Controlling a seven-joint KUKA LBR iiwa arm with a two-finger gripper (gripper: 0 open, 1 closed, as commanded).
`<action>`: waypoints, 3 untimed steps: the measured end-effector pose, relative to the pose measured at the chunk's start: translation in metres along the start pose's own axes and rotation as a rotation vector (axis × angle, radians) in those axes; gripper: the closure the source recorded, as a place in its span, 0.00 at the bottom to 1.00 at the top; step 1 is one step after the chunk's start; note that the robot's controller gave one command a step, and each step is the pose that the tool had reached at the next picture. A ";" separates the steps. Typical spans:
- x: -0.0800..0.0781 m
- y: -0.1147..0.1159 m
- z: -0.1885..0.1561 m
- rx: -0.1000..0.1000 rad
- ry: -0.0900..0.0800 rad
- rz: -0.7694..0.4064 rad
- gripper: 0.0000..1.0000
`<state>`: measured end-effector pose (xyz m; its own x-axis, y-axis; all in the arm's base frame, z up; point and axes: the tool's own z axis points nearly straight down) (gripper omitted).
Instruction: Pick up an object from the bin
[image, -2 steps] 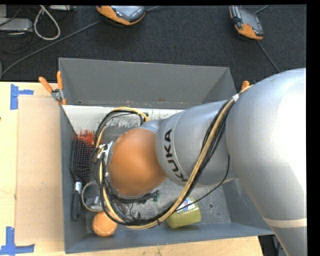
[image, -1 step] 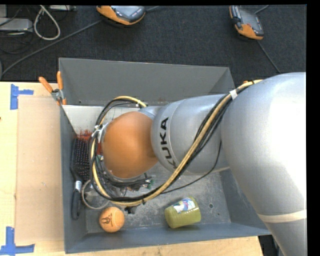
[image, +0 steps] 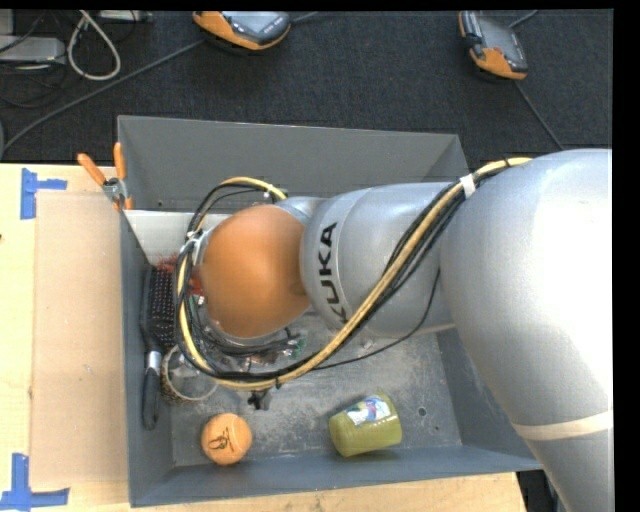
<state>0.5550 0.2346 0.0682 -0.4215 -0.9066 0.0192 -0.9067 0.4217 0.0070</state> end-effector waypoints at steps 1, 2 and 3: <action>0.048 0.042 -0.004 0.010 -0.017 -0.049 1.00; 0.048 0.042 -0.004 0.010 -0.017 -0.048 1.00; 0.044 0.046 -0.004 0.026 -0.023 -0.387 1.00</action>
Offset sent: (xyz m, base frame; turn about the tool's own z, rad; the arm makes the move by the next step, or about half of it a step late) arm 0.0000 0.0000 0.0000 0.0000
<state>0.4943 0.2140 0.0732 -0.0486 -0.9988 -0.0023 -0.9987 0.0486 -0.0156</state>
